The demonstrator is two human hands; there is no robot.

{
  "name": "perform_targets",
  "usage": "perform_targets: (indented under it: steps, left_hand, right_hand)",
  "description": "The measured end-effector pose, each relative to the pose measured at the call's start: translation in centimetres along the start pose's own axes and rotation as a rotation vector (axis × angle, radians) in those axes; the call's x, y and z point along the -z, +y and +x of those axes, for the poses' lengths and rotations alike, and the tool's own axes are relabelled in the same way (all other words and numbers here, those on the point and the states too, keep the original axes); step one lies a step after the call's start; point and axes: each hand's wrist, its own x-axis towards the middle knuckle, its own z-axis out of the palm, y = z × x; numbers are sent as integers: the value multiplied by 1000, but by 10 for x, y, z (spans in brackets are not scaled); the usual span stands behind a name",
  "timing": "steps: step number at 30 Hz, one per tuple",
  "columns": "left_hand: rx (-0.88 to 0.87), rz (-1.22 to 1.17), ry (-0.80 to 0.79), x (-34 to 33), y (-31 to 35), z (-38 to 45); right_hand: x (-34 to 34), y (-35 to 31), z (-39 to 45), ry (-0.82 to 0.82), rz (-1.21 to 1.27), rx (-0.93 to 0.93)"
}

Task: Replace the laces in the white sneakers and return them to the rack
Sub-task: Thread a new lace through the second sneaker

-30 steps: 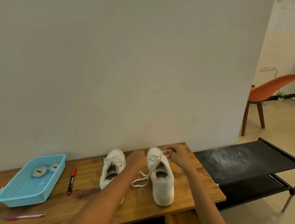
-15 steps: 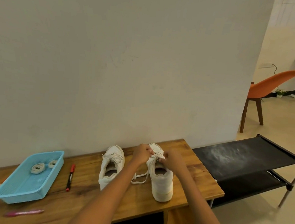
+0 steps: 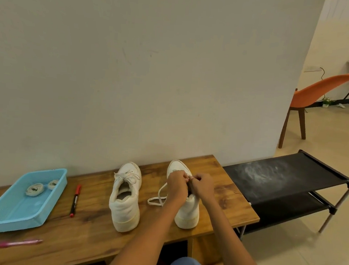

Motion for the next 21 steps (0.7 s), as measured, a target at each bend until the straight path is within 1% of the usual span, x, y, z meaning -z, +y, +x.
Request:
perform_targets:
  steps: [6,10,12,16,18,21]
  left_hand:
    - [36,29,29,-4,4,-2]
    - [120,6,55,-3,10,-6]
    - [168,-9,39,-4,13,-5]
    - [218,49,-36,-3,19,4]
    - [217,46,-31,-4,18,6]
    - [191,-35,35,-8,17,-2]
  right_hand:
    - [0,4,4,-43,95,-51]
    - [-2,6,6,-57,95,-42]
    - [-4,8,7,-58,93,-39]
    - [-4,10,7,-47,96,-30]
    - [-5,11,6,-27,88,-15]
    - [-7,10,7,7,49,14]
